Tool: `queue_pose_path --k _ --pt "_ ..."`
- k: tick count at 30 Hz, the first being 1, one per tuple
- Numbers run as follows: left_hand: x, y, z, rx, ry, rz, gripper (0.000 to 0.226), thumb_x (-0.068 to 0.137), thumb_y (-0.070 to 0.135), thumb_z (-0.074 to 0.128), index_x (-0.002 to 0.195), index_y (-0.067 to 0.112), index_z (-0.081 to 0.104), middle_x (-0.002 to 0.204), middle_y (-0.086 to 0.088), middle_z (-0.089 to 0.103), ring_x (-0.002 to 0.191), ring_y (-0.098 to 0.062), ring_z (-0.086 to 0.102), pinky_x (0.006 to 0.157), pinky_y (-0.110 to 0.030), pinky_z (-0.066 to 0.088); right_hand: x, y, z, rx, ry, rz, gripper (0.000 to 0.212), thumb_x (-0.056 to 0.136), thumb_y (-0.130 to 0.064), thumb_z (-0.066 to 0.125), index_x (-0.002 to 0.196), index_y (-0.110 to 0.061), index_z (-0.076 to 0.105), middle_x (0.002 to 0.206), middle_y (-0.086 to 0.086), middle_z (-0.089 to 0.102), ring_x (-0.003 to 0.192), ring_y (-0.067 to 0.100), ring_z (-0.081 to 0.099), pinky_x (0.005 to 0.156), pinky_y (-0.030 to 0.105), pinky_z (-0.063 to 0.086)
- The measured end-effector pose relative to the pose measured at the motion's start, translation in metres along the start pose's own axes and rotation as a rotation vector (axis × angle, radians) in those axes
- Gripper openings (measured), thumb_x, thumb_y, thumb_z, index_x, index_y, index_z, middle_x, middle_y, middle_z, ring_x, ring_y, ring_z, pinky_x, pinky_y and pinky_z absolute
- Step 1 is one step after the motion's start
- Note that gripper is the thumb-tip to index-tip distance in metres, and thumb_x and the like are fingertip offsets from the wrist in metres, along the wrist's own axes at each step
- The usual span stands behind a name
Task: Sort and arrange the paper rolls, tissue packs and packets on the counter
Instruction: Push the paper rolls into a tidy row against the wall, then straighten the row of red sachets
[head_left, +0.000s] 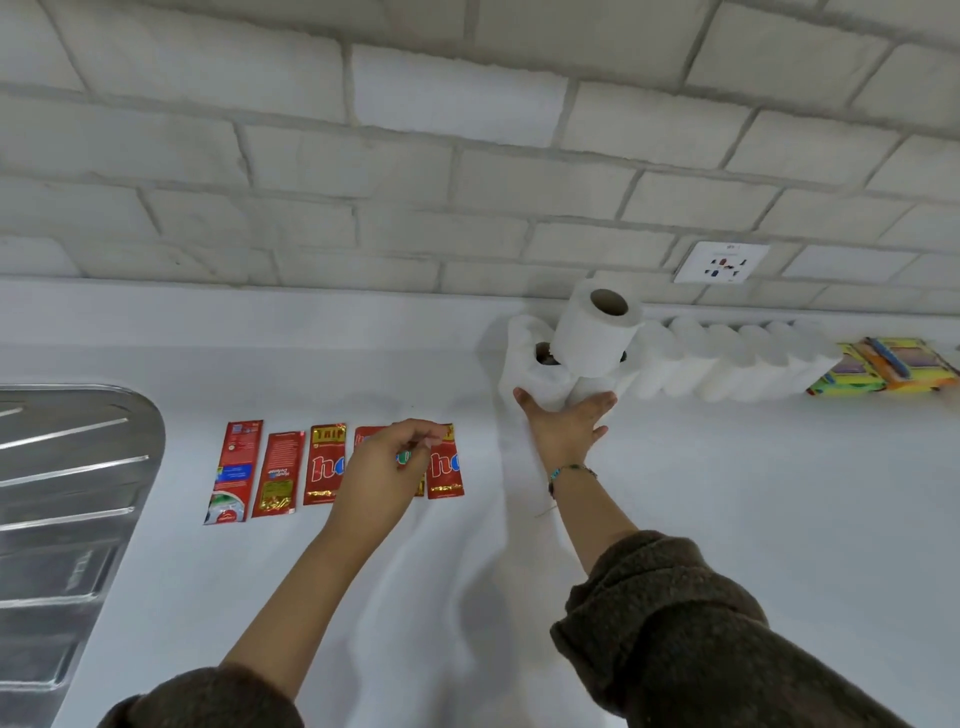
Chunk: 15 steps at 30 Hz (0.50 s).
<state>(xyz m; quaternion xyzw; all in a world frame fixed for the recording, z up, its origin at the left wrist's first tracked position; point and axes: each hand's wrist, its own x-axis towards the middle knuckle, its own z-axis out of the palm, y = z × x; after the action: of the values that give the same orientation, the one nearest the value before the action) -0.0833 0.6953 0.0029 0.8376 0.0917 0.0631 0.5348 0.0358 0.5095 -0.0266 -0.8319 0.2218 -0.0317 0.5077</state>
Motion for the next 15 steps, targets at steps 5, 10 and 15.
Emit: queue_pose_path --k 5,10,15 --pt "0.008 0.001 0.003 -0.022 0.01 -0.009 0.018 0.092 0.018 0.053 0.102 0.027 0.065 0.101 0.011 0.067 0.095 -0.003 0.062 0.068 -0.013 0.048 0.02 -0.001 0.001 -0.061 -0.026 -0.012 0.131 0.065 -0.061 0.071 0.143 -0.007 -0.02 0.156 0.004 -0.017 0.144 0.024 -0.01 0.118 0.042 -0.004" --pt "0.004 0.004 -0.004 -0.009 0.028 -0.002 0.02 0.093 0.015 0.052 0.098 0.029 0.065 0.094 0.019 0.063 0.089 0.004 0.059 0.062 -0.013 0.048 0.028 -0.004 0.0 -0.12 -0.041 -0.018 0.132 0.065 -0.063 0.069 0.143 -0.004 -0.02 0.155 0.008 -0.017 0.144 0.022 -0.007 0.116 0.037 -0.008" --pt "-0.01 -0.013 -0.018 0.051 0.082 -0.006 0.022 0.093 0.011 0.051 0.104 0.021 0.067 0.102 0.014 0.06 0.087 0.004 0.055 0.066 -0.006 0.046 -0.009 0.007 0.002 -0.24 -0.058 -0.166 0.128 0.066 -0.065 0.066 0.144 -0.003 -0.014 0.156 0.014 -0.012 0.144 0.025 -0.007 0.116 0.042 -0.007"
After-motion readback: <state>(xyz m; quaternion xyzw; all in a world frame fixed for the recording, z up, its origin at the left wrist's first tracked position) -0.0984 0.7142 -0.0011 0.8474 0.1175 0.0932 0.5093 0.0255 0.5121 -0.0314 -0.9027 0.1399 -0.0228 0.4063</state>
